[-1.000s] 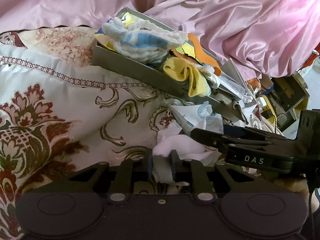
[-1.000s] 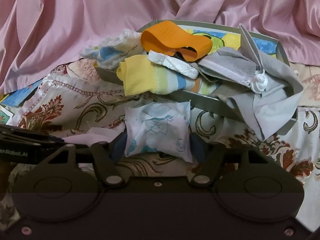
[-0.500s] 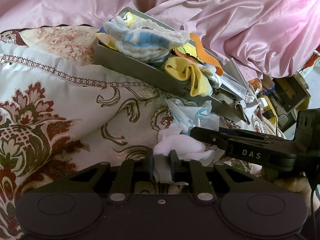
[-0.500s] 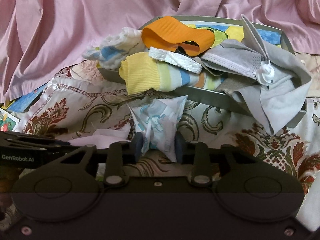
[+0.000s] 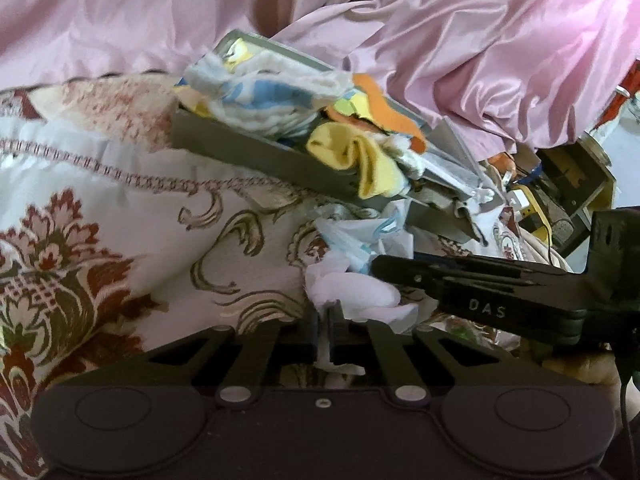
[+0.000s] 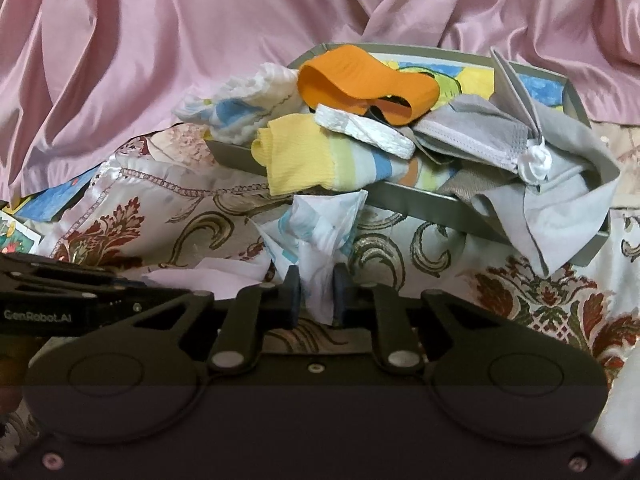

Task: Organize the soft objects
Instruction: 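Close the left tool on the white tissue while the right tool grasps the printed white packet, then carry the tissue with the left tool while the right tool carries the packet over the tray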

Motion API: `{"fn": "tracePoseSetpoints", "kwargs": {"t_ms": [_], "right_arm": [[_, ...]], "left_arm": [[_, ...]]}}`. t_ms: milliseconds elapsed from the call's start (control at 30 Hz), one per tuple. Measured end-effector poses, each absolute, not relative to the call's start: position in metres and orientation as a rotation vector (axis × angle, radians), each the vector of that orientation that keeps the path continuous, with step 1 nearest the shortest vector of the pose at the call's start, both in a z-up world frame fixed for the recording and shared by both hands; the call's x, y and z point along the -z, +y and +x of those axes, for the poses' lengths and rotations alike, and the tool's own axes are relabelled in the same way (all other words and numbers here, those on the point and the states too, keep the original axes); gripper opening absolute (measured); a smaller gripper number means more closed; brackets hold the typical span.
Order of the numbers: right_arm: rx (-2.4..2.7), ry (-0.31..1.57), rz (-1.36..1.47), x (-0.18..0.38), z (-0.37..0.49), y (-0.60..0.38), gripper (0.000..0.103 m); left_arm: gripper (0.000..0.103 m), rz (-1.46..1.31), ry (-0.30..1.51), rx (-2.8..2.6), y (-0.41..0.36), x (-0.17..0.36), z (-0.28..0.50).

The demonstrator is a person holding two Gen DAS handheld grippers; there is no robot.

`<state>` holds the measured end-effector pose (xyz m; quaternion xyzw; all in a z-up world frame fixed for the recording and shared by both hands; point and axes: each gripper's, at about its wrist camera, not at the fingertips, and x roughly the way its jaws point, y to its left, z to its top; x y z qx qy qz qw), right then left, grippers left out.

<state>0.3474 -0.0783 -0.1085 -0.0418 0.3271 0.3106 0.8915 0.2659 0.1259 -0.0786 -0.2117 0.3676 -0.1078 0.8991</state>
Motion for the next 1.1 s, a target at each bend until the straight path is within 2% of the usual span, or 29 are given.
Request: {"fn": "tracePoseSetpoints", "kwargs": {"t_ms": [500, 833, 1100], "right_arm": [[-0.646, 0.560, -0.067, 0.068, 0.324, -0.092, 0.010], [-0.650, 0.388, -0.015, 0.019, 0.306, -0.106, 0.010], [-0.634, 0.307, 0.008, 0.003, 0.299, -0.112, 0.010]], "left_arm": [[0.003, -0.380, 0.656, 0.211, 0.122, 0.038, 0.252], [0.003, -0.402, 0.482, 0.142, 0.128, 0.001, 0.231], [0.003, -0.449, 0.374, 0.071, 0.138, -0.014, 0.218]]}}
